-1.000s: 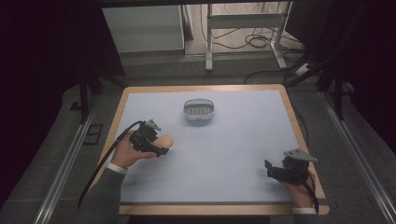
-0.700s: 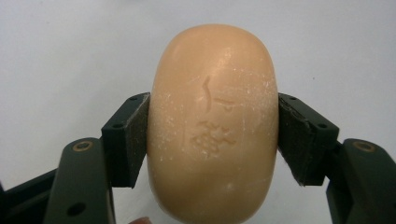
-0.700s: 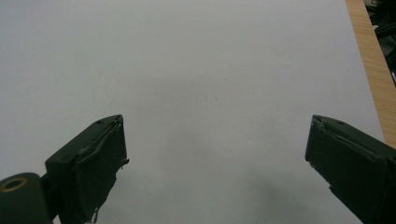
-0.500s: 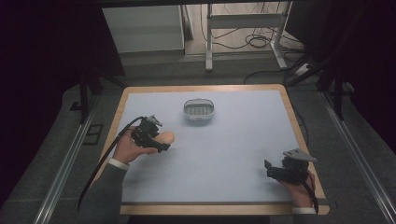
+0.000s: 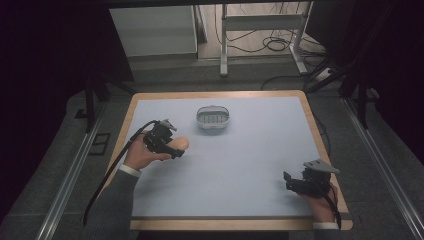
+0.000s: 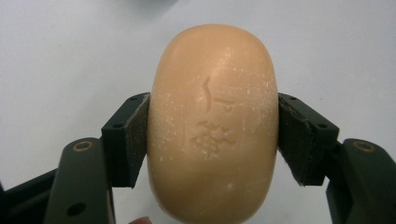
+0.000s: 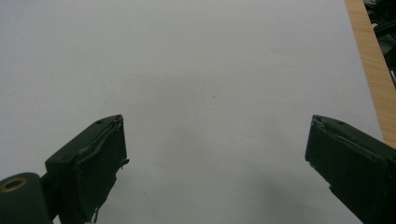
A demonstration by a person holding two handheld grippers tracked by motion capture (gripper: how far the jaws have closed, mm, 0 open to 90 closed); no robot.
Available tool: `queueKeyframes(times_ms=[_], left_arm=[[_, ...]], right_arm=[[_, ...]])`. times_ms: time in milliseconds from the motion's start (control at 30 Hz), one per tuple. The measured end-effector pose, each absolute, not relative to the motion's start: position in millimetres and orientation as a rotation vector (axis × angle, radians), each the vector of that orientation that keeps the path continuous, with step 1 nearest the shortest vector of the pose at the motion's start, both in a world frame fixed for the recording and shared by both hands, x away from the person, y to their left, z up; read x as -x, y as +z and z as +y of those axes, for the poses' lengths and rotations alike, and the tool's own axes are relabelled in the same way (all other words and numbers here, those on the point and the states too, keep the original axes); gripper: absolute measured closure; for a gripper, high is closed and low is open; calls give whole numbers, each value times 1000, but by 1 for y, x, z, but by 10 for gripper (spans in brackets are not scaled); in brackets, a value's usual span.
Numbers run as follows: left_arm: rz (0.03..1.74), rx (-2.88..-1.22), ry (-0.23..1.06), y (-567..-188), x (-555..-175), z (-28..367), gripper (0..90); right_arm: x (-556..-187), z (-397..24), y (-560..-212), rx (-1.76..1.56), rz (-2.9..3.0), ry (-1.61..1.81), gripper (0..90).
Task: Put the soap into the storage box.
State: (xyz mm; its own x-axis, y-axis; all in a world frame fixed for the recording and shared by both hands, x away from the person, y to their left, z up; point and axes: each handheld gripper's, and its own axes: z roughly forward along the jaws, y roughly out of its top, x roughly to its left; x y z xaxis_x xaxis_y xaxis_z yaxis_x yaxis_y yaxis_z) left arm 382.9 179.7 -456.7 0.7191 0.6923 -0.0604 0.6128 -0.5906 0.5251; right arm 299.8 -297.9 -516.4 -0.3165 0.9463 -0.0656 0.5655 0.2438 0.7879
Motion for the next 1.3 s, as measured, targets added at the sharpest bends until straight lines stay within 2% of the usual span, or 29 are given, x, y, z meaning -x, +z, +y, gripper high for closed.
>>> queueKeyframes(times_ms=[1300], left_arm=[[972,-2419,196,-449,-416,164,323]], right_arm=[[-301,-299,-518,-1383,1974,899,52]])
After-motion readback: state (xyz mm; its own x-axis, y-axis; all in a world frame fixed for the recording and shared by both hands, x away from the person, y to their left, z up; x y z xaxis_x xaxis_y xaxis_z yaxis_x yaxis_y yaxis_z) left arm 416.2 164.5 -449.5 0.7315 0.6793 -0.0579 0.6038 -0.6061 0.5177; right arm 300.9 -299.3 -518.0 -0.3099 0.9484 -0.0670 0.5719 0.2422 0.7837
